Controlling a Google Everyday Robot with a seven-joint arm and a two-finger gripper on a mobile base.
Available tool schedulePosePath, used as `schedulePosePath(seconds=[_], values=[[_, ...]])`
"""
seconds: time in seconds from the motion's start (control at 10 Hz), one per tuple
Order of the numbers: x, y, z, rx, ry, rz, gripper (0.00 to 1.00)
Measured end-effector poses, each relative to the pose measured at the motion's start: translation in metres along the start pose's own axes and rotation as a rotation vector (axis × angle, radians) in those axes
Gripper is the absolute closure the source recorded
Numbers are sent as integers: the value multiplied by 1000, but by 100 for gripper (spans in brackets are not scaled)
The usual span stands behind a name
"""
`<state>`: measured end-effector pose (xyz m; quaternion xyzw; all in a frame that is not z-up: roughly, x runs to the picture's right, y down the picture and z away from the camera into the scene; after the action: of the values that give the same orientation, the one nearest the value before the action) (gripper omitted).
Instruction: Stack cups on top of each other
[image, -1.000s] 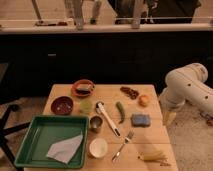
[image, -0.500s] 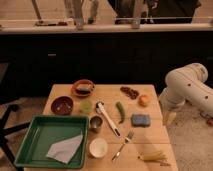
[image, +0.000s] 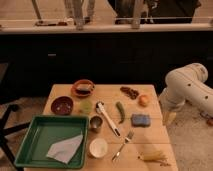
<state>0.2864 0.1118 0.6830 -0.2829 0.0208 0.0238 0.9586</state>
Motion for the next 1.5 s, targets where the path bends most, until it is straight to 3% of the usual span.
schedulePosePath(seconds=[1.2, 1.5], values=[[0, 0, 0, -1, -5, -5, 20], [-11, -1, 4, -20, -95, -136, 20]])
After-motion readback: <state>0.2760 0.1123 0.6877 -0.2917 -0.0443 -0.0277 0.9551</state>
